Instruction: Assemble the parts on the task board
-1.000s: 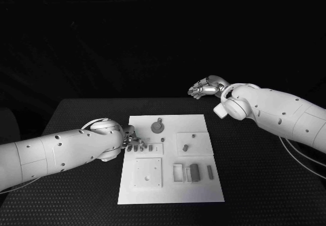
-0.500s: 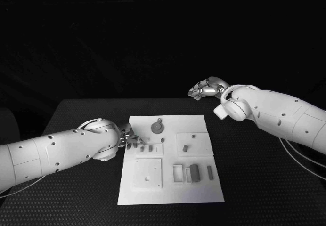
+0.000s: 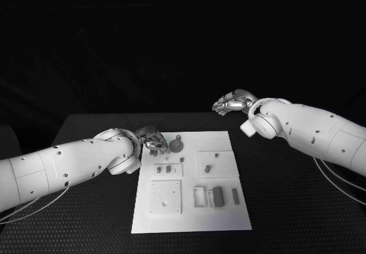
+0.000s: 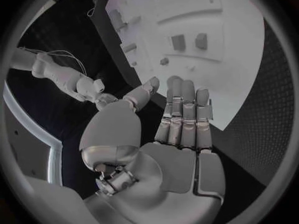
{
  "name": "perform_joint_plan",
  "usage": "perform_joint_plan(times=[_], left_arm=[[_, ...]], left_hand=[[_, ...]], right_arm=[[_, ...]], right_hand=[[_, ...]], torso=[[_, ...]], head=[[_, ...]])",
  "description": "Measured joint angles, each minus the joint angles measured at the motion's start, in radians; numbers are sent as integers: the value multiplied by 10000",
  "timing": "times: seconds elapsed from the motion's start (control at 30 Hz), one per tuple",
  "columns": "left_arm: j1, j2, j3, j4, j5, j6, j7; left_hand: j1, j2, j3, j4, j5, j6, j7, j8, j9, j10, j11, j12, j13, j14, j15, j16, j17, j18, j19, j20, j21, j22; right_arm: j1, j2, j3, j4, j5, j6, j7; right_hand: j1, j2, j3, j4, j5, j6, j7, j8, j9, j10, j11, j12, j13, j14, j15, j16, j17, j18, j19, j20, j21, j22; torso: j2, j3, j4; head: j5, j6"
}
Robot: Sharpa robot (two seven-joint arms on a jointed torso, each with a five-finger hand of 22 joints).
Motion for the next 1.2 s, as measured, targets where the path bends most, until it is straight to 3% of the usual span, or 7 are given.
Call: perform_joint_plan(times=[0.2,0.3,0.47,0.63,0.77,1.0,1.2], left_arm=[[-13,531,-38,-329,-1540,-655,1020],[-45,816,-168,-548,-2254,-996,1465],[-189,1122,-319,-874,-3301,-1442,1993],[-383,1412,-355,-1104,-4137,-1651,2240],[-538,1568,-454,-1294,-4787,-1726,2356],[-759,1627,-472,-1396,-5620,-1760,2464],[-819,1695,-472,-1461,-5923,-1760,2505]], left_hand=[[710,-303,-373,-7,0,36,-237,-232,-440,-38,-4,-762,-479,35,35,-99,62,-3,-45,15,-110,67],[814,-409,-553,-20,0,130,-331,-232,-559,-34,-8,-994,-615,170,42,-26,169,-4,-44,15,-110,125],[1103,-487,-737,-15,0,238,-366,-292,-731,245,-124,-1210,-745,401,-102,364,449,1,105,-20,85,293],[1271,-471,-792,-17,0,372,-410,-348,-901,396,-172,-1426,-853,526,-203,809,739,3,194,-36,207,449],[1410,-506,-856,-7,0,452,-401,-446,-1071,492,-267,-1652,-932,682,-288,1327,1022,2,302,-73,361,614],[1438,-574,-1000,-4,0,452,-401,-537,-1264,495,-270,-1907,-1022,807,-342,1840,1273,2,551,-145,671,869],[1259,-753,-1066,38,0,451,-401,-581,-1339,495,-270,-2070,-1055,881,-342,2101,1353,2,638,-159,782,965]], right_arm=[[0,56,0,-90,4,-1,8],[0,86,0,-129,9,-1,14],[0,105,0,-134,16,-1,24],[0,89,1,-117,23,-1,27],[0,83,1,-89,27,-1,29],[0,33,1,-32,32,0,32],[1,25,1,-6,36,-1,32]], right_hand=[[0,0,0,0,0,0,0,0,0,0,0,0,0,0,0,0,0,0,0,0,0,-1],[0,0,0,0,0,0,0,0,0,0,0,0,0,0,0,0,-1,0,0,0,0,-1],[0,0,0,0,0,0,0,0,1,0,0,0,0,0,0,0,-1,0,0,0,0,8],[0,0,0,0,0,0,0,0,1,0,0,0,0,0,0,0,-1,1,0,0,0,8],[0,0,0,0,0,0,0,0,1,0,0,0,0,0,0,0,-1,0,0,0,0,8],[0,0,0,0,0,0,0,0,-7,0,0,0,0,0,0,0,-1,1,0,0,-38,7],[0,0,0,0,0,0,0,0,-7,0,0,0,0,0,0,0,-1,1,0,0,-38,17]], torso=[[6,-6,3],[7,-10,2],[13,-12,-11],[23,-12,-15],[26,-12,-16],[31,-12,-26],[32,-5,-25]], head=[[6,24],[7,50],[17,78],[-12,97],[-33,96],[-77,68],[-91,36]])
